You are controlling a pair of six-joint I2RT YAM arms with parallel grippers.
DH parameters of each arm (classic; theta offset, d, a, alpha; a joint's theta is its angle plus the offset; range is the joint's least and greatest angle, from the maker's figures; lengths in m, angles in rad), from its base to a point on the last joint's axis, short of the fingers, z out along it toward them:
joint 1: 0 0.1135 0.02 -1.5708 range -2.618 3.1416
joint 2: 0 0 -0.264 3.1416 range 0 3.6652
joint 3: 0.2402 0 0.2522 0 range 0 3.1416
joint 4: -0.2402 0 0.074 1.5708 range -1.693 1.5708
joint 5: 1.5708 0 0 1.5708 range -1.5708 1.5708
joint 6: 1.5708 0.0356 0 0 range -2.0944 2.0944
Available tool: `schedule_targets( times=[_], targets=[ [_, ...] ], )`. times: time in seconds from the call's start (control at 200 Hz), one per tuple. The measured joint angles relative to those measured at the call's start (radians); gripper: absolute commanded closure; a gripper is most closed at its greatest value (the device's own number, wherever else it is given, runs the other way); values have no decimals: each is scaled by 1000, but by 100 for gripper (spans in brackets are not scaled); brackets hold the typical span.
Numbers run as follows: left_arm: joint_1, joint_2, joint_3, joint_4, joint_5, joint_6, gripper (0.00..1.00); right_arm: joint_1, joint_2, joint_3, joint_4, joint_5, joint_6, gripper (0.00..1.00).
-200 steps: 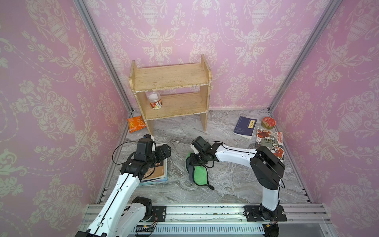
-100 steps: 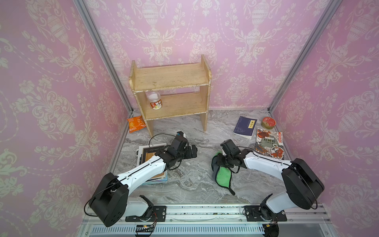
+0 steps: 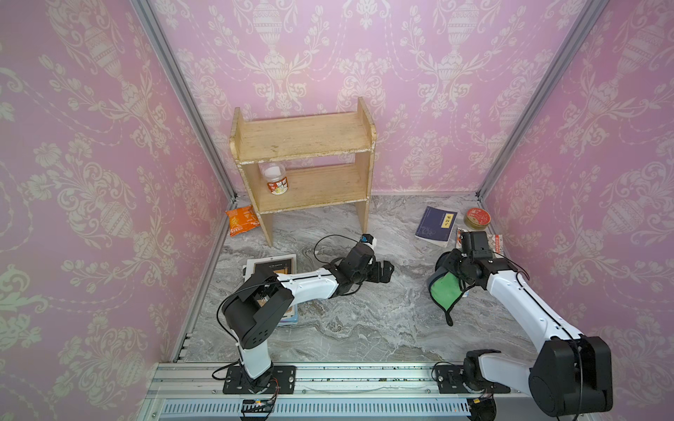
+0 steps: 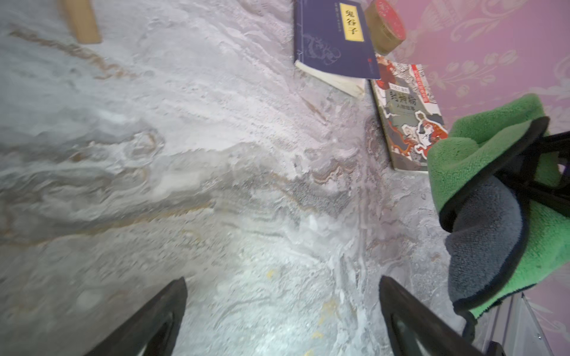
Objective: Wipe the cover of the book
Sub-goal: Move the book to the center of the board.
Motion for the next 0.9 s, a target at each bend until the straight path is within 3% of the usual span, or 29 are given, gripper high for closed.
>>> schedule_targets(
  times=[0.12,0.32,0.61,0.896],
  targets=[
    [0,35,37,40,47,5,1,-53,85,164,-4,50,8,100],
    [-5,49,34,22,45,1,1,-135,406,537,39,66,31,100],
    [-39,14,-49,-71,-107,-42,1,-208,872,1010,38,-76,7,100],
    [-36,-66,-122,-53,-88,-39,1,-231,1339,1657,-182,-178,-67,100]
  ],
)
